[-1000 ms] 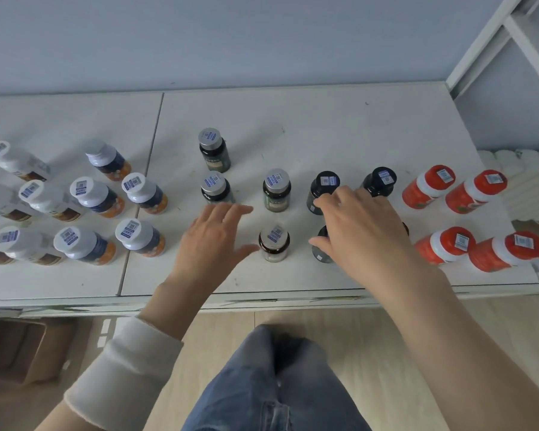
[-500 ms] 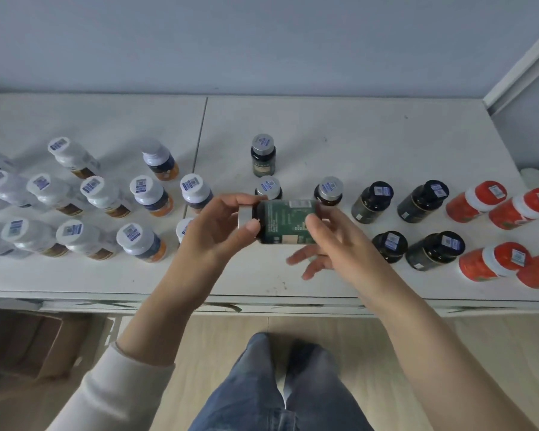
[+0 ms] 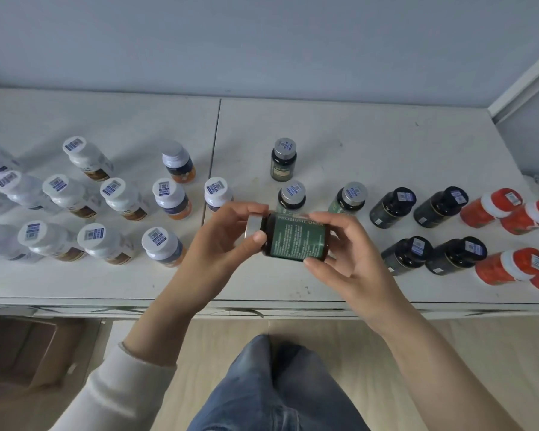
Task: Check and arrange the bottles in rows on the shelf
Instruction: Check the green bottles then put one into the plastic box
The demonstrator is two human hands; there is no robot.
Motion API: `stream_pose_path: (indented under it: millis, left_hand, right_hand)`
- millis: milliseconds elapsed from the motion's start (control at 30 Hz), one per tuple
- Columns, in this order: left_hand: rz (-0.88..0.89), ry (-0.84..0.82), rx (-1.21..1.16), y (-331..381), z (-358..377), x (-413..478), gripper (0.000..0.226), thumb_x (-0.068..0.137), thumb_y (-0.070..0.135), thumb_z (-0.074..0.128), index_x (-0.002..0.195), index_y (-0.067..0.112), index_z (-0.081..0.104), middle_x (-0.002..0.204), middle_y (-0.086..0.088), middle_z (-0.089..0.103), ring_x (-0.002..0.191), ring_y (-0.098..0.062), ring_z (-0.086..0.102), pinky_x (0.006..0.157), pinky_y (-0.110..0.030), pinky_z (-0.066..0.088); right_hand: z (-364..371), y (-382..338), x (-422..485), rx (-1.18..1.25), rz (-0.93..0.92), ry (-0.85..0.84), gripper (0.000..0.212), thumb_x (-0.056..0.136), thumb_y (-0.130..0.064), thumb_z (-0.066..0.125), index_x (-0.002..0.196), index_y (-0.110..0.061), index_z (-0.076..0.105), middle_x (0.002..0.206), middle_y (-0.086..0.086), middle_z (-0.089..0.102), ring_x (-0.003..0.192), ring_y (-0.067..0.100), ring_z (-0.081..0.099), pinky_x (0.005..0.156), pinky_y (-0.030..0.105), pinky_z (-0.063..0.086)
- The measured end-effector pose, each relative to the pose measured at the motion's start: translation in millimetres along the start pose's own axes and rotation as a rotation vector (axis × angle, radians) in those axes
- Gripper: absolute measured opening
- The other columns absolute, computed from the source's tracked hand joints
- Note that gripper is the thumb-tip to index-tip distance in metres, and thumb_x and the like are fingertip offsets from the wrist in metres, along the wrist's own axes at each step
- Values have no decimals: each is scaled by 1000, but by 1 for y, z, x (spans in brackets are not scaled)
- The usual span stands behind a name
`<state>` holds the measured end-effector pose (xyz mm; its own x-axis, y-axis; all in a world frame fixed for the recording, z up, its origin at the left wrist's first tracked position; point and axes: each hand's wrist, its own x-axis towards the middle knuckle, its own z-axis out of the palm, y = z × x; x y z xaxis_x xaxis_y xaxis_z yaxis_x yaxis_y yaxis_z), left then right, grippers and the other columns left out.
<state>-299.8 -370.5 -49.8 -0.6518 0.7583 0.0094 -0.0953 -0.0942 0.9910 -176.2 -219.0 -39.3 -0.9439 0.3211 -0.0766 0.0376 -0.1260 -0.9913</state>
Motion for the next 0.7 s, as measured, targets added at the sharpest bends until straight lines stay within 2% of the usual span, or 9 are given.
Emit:
stream_pose_path:
  millis: [100,200,300,400,500,600,667,700]
  left_hand:
    - [38,-35,-73,-2,1,-1,37,78,32,69,111,21,59,121,4,63,120,-18,54,90,-28,49]
    - [38,-54,-87,-6,1,0,42,78,32,71,118,33,57,130,3,58,128,-22,48,100,-38,43]
    - [-52,29,-118,-11,6,3,41,78,22,67,117,32,59,125,6,62,122,-17,54,94,-34,48]
    - [-139,89,-296,-16,12,5,41,79,15,63,119,24,58,126,2,63,117,-18,58,90,-32,52]
    - [-277,108,-527,-19,17,10,32,88,18,55,119,20,56,114,-1,68,106,-18,63,82,-29,54]
    - [-356,104,-660,-22,19,14,38,85,20,48,122,16,54,108,-3,70,97,-19,67,79,-29,56]
    - [-324,93,-602,-23,15,16,34,87,15,54,121,17,55,105,-3,70,97,-19,66,80,-30,55]
    - [-287,85,-497,-24,11,17,34,85,12,57,119,18,56,105,-2,69,97,-17,66,80,-29,55]
  right_hand:
    - [-3,1,-1,88,62,30,44,72,-6,61,111,-23,48,110,6,57,90,6,64,76,19,53]
    - [-5,4,-2,48,13,39,45,71,1,63,108,-20,49,105,-1,60,92,5,63,78,16,50]
    - [-6,3,-2,39,-46,57,49,72,6,61,110,-21,49,105,-14,65,100,2,59,84,15,48]
    - [-5,0,0,-50,-92,113,52,70,-6,69,113,-28,50,104,-18,64,102,4,60,84,17,49]
    - [0,-9,4,-357,-182,205,52,64,-27,77,109,-31,50,106,-3,62,97,9,61,77,11,49]
    - [3,-15,9,-653,-189,203,54,66,-22,81,112,-20,53,107,5,59,93,12,59,73,6,49]
    - [-3,-23,8,-822,-110,135,55,70,-22,79,117,-15,51,113,3,56,91,12,58,76,11,49]
    - [-9,-28,7,-959,-57,82,57,73,-25,76,122,-16,48,118,2,52,95,13,58,79,18,50]
